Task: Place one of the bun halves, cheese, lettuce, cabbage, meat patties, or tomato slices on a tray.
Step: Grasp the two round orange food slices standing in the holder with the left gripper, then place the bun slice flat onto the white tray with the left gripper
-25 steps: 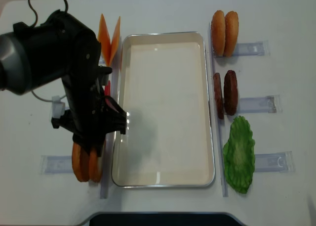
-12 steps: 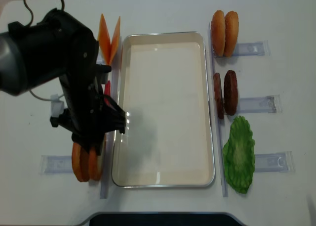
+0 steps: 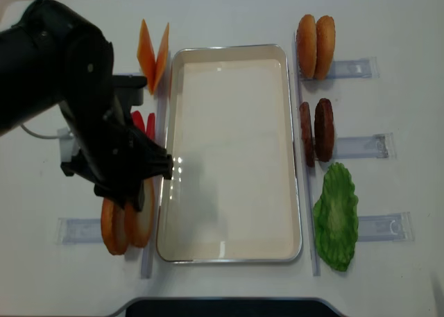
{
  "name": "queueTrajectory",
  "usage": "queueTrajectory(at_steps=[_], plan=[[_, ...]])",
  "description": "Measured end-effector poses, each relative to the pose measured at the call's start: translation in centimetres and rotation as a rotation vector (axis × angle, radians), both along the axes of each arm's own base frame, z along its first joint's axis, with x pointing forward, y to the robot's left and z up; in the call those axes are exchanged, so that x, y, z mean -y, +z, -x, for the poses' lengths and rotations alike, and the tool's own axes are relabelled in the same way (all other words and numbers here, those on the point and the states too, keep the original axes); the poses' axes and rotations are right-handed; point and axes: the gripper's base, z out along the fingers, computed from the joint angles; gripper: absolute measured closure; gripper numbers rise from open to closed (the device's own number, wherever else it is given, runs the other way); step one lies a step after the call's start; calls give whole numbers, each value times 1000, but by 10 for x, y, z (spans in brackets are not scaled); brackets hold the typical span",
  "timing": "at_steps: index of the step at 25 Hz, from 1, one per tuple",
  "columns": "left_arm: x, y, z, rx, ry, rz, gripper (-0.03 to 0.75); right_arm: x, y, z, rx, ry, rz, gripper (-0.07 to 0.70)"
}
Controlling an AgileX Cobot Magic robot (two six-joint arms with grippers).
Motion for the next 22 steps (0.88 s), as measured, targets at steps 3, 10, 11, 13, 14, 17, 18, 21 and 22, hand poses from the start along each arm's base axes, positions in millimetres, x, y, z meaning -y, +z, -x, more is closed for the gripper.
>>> queueTrajectory(at_steps=[3, 10, 11, 13, 14, 17, 18, 21, 22], plan=[[-2, 7, 3, 21, 1, 17, 586, 0, 0, 0, 0, 0, 0, 90], [-3, 13, 6, 41, 2, 32, 586, 0, 0, 0, 0, 0, 0, 90], [-3, 13, 6, 37, 5, 39, 586, 0, 0, 0, 0, 0, 0, 90], [-1, 13, 5, 48, 8, 59, 586, 0, 0, 0, 0, 0, 0, 90], [2, 13, 4, 62, 15, 89, 586, 0, 0, 0, 0, 0, 0, 90], [11, 14, -2, 124, 36, 189, 586, 0, 0, 0, 0, 0, 0, 90], [13, 15, -3, 137, 36, 214, 586, 0, 0, 0, 0, 0, 0, 90], [17, 16, -5, 158, 36, 264, 587, 0, 0, 0, 0, 0, 0, 90], [19, 16, -6, 166, 35, 280, 587, 0, 0, 0, 0, 0, 0, 90]])
